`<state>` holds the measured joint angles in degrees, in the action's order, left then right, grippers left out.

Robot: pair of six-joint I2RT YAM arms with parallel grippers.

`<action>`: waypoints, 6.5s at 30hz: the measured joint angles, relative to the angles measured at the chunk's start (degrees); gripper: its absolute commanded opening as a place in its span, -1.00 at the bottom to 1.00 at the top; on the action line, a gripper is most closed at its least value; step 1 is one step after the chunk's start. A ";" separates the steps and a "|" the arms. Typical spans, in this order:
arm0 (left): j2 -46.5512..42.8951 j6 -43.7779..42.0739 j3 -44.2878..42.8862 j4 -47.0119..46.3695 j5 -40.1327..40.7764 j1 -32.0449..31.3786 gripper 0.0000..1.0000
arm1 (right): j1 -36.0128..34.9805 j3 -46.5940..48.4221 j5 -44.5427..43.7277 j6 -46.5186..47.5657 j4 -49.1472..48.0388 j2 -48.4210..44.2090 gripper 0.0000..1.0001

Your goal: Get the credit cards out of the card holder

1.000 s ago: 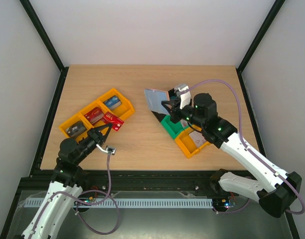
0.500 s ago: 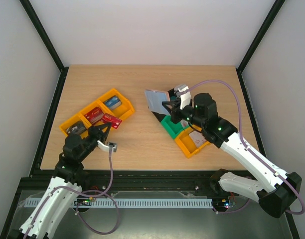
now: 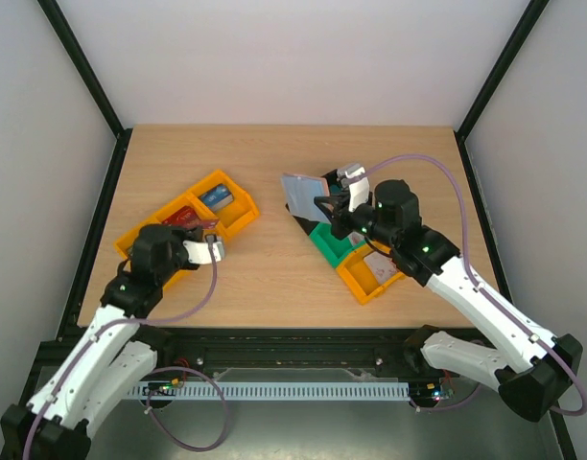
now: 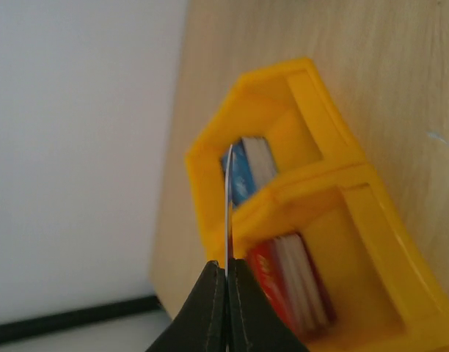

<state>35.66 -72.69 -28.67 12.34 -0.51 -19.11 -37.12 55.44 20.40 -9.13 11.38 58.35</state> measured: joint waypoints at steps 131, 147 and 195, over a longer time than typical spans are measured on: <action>3.98 89.77 -0.35 -31.87 -49.88 -8.85 -0.95 | -1.20 -5.90 37.81 -6.56 -16.76 -0.87 -0.86; 0.83 84.65 -0.07 -32.96 -48.33 -8.90 -0.95 | -1.53 -4.94 27.67 6.16 -6.58 -8.72 -0.09; 0.92 81.26 1.46 -31.34 -44.17 -10.12 -0.95 | -1.60 -1.38 27.52 4.85 -3.45 -3.30 0.39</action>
<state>36.58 8.58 -27.20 -19.00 -44.69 -29.23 -38.72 54.06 47.92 -4.27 7.92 55.05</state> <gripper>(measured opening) 0.057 0.739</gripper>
